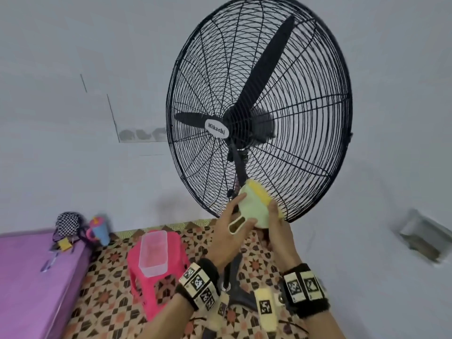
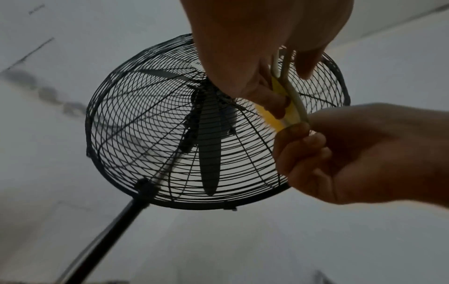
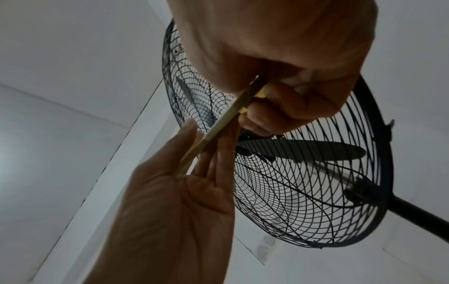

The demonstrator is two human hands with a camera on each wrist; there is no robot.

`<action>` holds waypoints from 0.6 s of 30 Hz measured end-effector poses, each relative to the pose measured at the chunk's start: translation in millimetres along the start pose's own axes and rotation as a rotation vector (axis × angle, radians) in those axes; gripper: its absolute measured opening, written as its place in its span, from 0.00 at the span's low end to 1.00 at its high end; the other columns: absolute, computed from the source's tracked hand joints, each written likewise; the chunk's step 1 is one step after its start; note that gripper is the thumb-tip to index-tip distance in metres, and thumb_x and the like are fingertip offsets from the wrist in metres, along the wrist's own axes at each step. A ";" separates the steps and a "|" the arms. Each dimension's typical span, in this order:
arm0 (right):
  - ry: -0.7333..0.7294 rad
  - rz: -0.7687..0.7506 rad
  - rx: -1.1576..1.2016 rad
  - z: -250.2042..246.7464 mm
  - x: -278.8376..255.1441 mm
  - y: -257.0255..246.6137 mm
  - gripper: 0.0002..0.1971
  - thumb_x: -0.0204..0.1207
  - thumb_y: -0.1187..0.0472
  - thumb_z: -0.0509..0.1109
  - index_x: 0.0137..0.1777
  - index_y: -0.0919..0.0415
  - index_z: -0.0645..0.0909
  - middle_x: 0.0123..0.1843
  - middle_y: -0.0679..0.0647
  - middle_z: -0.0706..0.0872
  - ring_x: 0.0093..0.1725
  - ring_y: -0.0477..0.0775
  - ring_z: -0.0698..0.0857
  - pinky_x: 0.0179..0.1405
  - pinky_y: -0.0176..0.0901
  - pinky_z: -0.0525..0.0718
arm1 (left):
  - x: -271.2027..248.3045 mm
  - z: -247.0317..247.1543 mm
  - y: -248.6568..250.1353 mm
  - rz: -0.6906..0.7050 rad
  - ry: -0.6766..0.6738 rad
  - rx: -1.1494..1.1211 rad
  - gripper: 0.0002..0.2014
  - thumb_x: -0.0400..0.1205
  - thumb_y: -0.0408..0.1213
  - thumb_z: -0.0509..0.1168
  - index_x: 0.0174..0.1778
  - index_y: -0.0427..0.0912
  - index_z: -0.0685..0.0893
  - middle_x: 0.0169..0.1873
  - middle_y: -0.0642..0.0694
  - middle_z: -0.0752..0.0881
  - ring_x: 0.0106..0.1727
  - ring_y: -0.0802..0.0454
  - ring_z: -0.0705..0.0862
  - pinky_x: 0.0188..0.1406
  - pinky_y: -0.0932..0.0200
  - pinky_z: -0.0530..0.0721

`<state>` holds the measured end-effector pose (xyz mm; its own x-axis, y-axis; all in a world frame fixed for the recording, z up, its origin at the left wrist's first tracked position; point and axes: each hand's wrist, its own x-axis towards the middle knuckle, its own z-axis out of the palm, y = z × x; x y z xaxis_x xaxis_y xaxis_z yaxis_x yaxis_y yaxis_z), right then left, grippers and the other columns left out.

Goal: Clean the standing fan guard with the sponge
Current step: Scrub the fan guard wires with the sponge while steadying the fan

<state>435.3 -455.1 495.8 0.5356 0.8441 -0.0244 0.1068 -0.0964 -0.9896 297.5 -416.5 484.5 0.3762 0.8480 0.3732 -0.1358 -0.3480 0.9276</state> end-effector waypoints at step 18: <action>0.363 -0.234 -0.042 -71.2 40.8 -14.8 0.49 0.73 0.36 0.77 0.88 0.48 0.54 0.78 0.51 0.75 0.72 0.56 0.79 0.69 0.48 0.78 | 137.4 -67.1 40.1 0.010 0.257 -0.084 0.20 0.90 0.26 0.63 0.75 0.51 0.82 0.79 0.33 0.76 0.68 0.38 0.86 0.49 0.55 0.94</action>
<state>515.2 -456.7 519.6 0.7519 0.6065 0.2586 0.2903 0.0477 -0.9558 282.2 -287.1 574.0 0.1307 0.9221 0.3642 -0.2182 -0.3316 0.9178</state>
